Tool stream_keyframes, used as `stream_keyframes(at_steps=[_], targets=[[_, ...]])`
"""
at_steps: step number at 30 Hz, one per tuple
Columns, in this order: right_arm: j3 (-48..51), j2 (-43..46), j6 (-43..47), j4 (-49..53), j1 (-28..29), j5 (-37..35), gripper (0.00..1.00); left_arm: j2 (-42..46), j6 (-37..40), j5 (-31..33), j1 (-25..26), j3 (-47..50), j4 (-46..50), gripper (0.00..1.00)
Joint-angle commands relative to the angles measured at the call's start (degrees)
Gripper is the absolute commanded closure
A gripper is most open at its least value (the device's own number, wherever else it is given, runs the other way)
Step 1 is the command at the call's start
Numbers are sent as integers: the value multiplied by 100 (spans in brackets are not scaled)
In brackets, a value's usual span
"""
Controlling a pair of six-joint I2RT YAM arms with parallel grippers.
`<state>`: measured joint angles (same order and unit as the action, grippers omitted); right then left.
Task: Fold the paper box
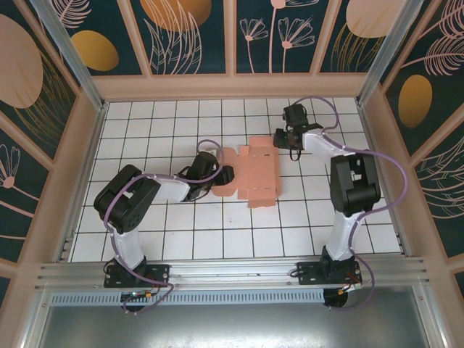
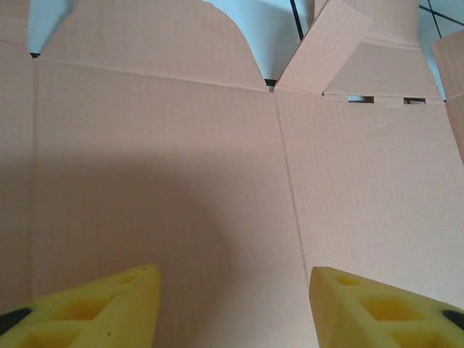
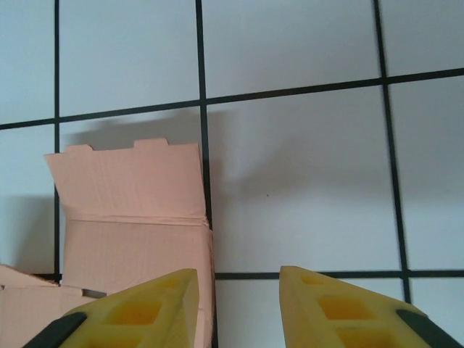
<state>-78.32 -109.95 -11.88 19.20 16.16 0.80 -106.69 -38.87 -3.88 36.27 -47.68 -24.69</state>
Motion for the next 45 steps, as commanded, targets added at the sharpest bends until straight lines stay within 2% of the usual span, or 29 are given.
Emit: stream_keyframes(at_steps=[1, 4, 8, 14, 18, 20, 24, 35, 41, 44, 45], targets=[[-250, -127, 205, 109, 28, 344, 66, -154, 25, -69, -36, -80, 392, 44], [-227, -172, 315, 55, 46, 468, 67, -148, 86, -71, -32, -109, 428, 43], [-283, -306, 591, -5, 53, 216, 69, -142, 134, -95, -35, -101, 426, 43], [-496, -526, 1013, 65, 57, 235, 84, -110, 150, -131, -35, -58, 408, 43], [-601, -570, 1275, 180, 55, 398, 90, -61, 182, -122, -38, -40, 426, 42], [-595, -555, 1450, 181, 59, 485, 97, -45, 203, -133, -36, -48, 444, 42], [-375, -431, 2097, 90, 77, 881, 99, -36, 245, -174, -34, -75, 465, 42], [456, 86, 4201, -463, 131, 971, 98, -83, 285, -294, -32, -102, 474, 42], [343, 208, 4053, -292, 103, 1200, 84, -120, 301, -303, -26, -118, 482, 42], [240, 318, 3203, -485, 34, 1219, 79, -109, 293, -276, -30, -119, 482, 42], [207, 380, 2700, -582, -23, 1119, 71, -113, 273, -262, -30, -110, 482, 42]])
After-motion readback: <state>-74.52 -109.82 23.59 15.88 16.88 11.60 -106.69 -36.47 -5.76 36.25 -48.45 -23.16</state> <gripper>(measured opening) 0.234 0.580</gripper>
